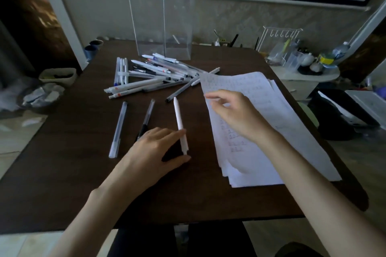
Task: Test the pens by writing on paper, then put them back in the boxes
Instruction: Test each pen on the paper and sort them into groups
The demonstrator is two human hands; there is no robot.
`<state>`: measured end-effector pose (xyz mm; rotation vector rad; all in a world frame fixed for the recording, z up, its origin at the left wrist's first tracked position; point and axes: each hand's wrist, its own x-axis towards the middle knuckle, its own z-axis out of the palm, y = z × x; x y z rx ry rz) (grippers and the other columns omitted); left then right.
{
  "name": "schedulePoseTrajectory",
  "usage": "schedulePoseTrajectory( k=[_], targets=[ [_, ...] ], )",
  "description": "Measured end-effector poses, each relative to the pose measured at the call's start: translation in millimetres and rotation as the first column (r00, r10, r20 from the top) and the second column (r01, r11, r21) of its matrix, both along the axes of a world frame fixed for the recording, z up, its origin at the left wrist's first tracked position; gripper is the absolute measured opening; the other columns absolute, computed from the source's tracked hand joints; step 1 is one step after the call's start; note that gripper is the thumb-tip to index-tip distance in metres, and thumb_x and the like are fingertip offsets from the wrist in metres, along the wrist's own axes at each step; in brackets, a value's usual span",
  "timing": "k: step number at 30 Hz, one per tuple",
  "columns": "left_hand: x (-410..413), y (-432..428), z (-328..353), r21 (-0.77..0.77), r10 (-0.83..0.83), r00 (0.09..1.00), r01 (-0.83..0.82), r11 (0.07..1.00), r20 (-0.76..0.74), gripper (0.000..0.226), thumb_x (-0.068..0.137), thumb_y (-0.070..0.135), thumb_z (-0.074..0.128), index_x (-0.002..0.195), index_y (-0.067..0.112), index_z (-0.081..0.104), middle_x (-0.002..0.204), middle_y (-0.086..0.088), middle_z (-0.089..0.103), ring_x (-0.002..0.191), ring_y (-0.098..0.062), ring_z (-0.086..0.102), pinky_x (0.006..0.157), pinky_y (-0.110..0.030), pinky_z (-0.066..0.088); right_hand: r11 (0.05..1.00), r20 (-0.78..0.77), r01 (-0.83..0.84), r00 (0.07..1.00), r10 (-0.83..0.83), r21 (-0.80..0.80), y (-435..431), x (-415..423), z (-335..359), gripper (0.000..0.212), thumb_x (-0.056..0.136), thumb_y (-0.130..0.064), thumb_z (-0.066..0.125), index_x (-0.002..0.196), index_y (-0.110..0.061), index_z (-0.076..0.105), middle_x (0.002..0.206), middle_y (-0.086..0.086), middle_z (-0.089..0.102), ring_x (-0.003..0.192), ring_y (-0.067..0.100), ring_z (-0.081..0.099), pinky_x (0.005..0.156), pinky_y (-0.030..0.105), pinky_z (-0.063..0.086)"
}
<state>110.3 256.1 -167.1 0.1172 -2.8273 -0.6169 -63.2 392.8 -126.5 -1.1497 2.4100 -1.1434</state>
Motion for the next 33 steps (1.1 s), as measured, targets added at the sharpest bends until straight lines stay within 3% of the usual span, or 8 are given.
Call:
schedulePoseTrajectory(
  k=[3, 6, 11, 16, 21, 25, 30, 33],
  targets=[
    [11.5, -7.2, -4.8, -0.149, 0.116, 0.992, -0.122, 0.981, -0.051, 0.057, 0.082, 0.058, 0.047, 0.122, 0.019, 0.06, 0.112, 0.001, 0.065, 0.104, -0.017, 0.06, 0.091, -0.033, 0.042, 1.0, -0.129, 0.028, 0.991, -0.028, -0.006, -44.6, -16.3, 3.5, 0.027, 0.095, -0.01, 0.048, 0.116, -0.015, 0.065, 0.113, -0.002, 0.063, 0.095, 0.004, 0.052, 0.066, 0.003, 0.035],
    [17.4, -2.1, -6.3, -0.207, 0.236, 0.969, -0.247, 0.947, -0.074, 0.055, 0.081, 0.061, 0.042, 0.116, 0.025, 0.063, 0.116, 0.005, 0.061, 0.111, -0.018, 0.055, 0.097, -0.042, 0.041, 0.995, -0.363, -0.009, 0.931, 0.045, 0.1, -84.6, -35.2, -9.0, 0.035, 0.092, 0.0, 0.045, 0.119, -0.013, 0.063, 0.123, 0.005, 0.057, 0.107, 0.017, 0.054, 0.081, 0.022, 0.041],
    [19.3, -3.6, -10.7, -0.181, 0.343, 0.933, -0.357, 0.916, -0.105, 0.051, 0.082, 0.057, 0.043, 0.113, 0.024, 0.066, 0.116, 0.001, 0.06, 0.115, -0.021, 0.051, 0.1, -0.043, 0.036, 0.879, -0.65, -0.087, 0.64, 0.409, 0.468, -115.9, -42.0, -31.1, 0.029, 0.096, -0.009, 0.047, 0.121, -0.021, 0.059, 0.121, 0.001, 0.055, 0.117, 0.022, 0.045, 0.085, 0.032, 0.039],
    [18.5, -2.9, -11.5, -0.146, 0.342, 0.933, -0.355, 0.923, -0.11, 0.053, 0.086, 0.057, 0.039, 0.115, 0.02, 0.064, 0.119, 0.0, 0.059, 0.12, -0.021, 0.047, 0.102, -0.042, 0.032, 0.94, -0.785, -0.242, 0.522, 0.334, 0.239, -111.4, -36.5, -20.9, 0.009, 0.09, -0.012, 0.056, 0.095, -0.006, 0.061, 0.095, 0.008, 0.063, 0.092, 0.026, 0.059, 0.075, 0.038, 0.051],
    [14.9, -6.2, -5.8, -0.073, 0.33, 0.924, -0.349, 0.934, -0.193, 0.057, 0.086, 0.061, 0.04, 0.116, 0.018, 0.061, 0.121, 0.0, 0.057, 0.12, -0.021, 0.047, 0.101, -0.036, 0.032, 0.866, -0.278, -0.213, 0.956, 0.09, -0.453, -62.4, 0.0, 15.0, 0.006, 0.092, -0.013, 0.057, 0.096, -0.009, 0.054, 0.083, -0.001, 0.058, 0.072, 0.009, 0.056, 0.066, 0.021, 0.047],
    [-9.5, 7.9, 10.6, -0.028, 0.208, 0.96, -0.217, 0.976, -0.188, 0.064, 0.084, 0.066, 0.038, 0.125, 0.018, 0.054, 0.117, 0.003, 0.058, 0.112, -0.016, 0.05, 0.094, -0.03, 0.035, 0.779, 0.077, -0.17, 0.96, 0.269, -0.604, -5.8, 19.1, 25.9, 0.007, 0.09, -0.008, 0.056, 0.093, -0.013, 0.053, 0.084, 0.001, 0.069, 0.072, 0.015, 0.063, 0.067, 0.025, 0.051],
    [-53.1, 42.6, 19.1, 0.152, 0.032, 0.975, 0.001, 0.988, -0.218, 0.016, 0.096, 0.028, 0.047, 0.095, 0.013, 0.055, 0.084, 0.007, 0.052, 0.074, -0.017, 0.057, 0.06, -0.028, 0.044, 0.792, 0.186, -0.018, 0.968, 0.166, -0.61, 38.4, 15.8, 11.4, 0.012, 0.088, -0.017, 0.059, 0.094, -0.008, 0.054, 0.089, 0.006, 0.066, 0.073, 0.012, 0.063, 0.066, 0.023, 0.051],
    [-71.2, 53.9, 7.1, 0.098, -0.068, 0.974, 0.091, 0.991, -0.215, 0.02, 0.098, 0.023, 0.042, 0.104, 0.008, 0.054, 0.093, 0.0, 0.053, 0.078, -0.015, 0.054, 0.063, -0.024, 0.04, 0.879, 0.184, -0.033, 0.974, 0.136, -0.475, 56.0, 10.3, -10.6, 0.01, 0.086, -0.026, 0.061, 0.09, -0.018, 0.058, 0.077, -0.011, 0.058, 0.068, 0.003, 0.053, 0.062, 0.016, 0.043]
  ],
)
